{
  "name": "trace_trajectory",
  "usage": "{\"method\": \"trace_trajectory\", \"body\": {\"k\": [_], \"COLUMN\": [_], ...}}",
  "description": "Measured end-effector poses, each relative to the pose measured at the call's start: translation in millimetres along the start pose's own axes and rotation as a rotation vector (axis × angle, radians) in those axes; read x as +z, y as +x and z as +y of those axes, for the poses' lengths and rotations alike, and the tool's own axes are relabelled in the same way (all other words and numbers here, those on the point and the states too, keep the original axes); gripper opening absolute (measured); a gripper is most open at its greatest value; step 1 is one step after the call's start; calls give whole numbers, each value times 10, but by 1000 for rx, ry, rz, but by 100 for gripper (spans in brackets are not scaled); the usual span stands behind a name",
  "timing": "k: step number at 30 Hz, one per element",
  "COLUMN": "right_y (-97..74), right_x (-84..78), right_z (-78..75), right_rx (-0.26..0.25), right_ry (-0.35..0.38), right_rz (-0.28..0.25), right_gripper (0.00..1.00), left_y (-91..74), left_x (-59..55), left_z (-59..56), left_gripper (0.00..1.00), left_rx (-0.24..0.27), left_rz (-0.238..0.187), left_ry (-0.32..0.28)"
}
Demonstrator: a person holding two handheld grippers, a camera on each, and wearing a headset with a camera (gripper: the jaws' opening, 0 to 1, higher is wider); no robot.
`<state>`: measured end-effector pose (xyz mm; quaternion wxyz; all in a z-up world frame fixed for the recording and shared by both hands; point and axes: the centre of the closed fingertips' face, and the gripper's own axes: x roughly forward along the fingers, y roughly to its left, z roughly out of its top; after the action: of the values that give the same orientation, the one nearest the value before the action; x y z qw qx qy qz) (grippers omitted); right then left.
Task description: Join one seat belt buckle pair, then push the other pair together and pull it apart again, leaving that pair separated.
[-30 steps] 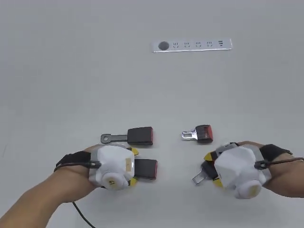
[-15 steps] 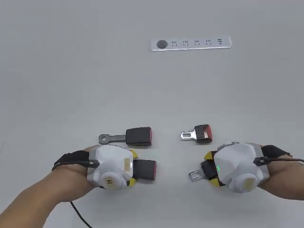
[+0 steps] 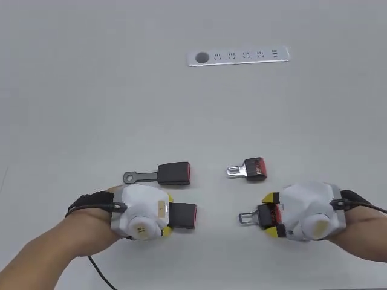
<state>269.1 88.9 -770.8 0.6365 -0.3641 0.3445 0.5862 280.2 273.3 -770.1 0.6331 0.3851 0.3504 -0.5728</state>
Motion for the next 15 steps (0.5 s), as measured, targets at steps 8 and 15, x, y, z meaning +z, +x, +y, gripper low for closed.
{"method": "trace_trajectory", "body": {"k": [8, 15], "right_y": [28, 55], "right_x": [-20, -11], "right_z": [14, -1], "right_rx": [-1, 9], "right_ry": [17, 14], "right_rz": [-12, -18], "right_gripper": [32, 33], "left_y": [5, 15], "left_x": [21, 35], "left_z": [-12, -18], "left_gripper": [35, 35], "left_rx": [-12, -19], "left_rz": [7, 0], "left_ry": [-3, -13]}}
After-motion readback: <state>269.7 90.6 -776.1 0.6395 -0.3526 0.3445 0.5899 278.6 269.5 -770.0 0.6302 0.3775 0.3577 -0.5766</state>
